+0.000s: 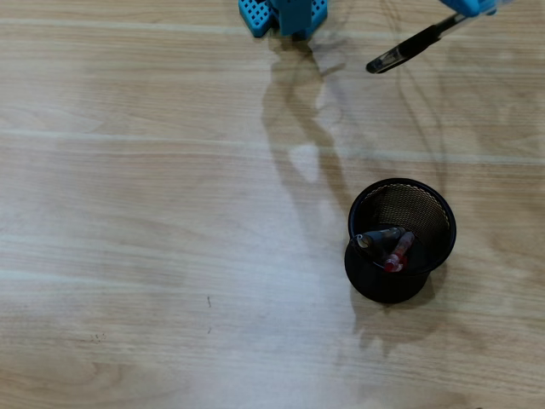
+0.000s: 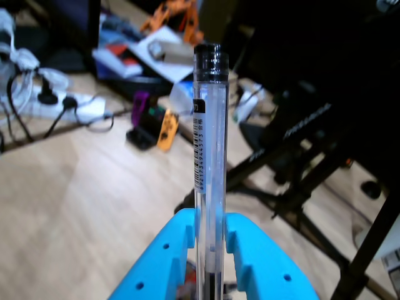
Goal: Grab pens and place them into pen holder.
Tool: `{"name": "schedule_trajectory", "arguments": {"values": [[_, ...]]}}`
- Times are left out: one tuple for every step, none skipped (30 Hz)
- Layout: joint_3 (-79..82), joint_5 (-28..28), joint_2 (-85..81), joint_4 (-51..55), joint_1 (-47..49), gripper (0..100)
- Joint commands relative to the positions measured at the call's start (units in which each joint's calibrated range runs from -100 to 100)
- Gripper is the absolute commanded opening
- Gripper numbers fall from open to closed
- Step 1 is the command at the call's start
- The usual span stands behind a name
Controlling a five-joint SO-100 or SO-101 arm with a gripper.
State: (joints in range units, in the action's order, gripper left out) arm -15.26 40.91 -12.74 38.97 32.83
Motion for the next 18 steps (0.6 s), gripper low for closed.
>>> {"name": "schedule_trajectory", "arguments": {"values": [[1.5,0.2,1.6,-10.1,-1.0,2],[2.4,0.2,2.3,-12.3,-1.0,2],[3.2,0.3,3.1,-14.2,-1.0,2],[4.1,0.3,3.8,-16.3,-1.0,2],[5.0,0.3,4.5,-18.4,-1.0,2],[6.0,0.3,5.3,-20.5,-1.0,2],[7.2,0.9,6.0,-22.8,-1.0,2],[8.7,1.6,6.7,-25.1,-1.0,2],[11.7,2.2,7.9,-30.4,-1.0,2],[13.5,2.2,8.5,-33.3,-1.0,2],[15.4,2.2,9.1,-36.3,-1.4,2],[17.2,2.3,9.6,-39.5,-1.5,2],[19.1,2.3,10.1,-42.5,-1.5,2],[21.1,2.5,10.4,-45.5,-1.6,2],[23.3,3.2,10.7,-48.3,-1.7,2],[25.4,3.8,11.1,-51.1,-1.8,2],[27.5,4.2,11.6,-54.1,-2.1,2],[29.3,4.4,12.0,-57.0,-2.4,2]]}}
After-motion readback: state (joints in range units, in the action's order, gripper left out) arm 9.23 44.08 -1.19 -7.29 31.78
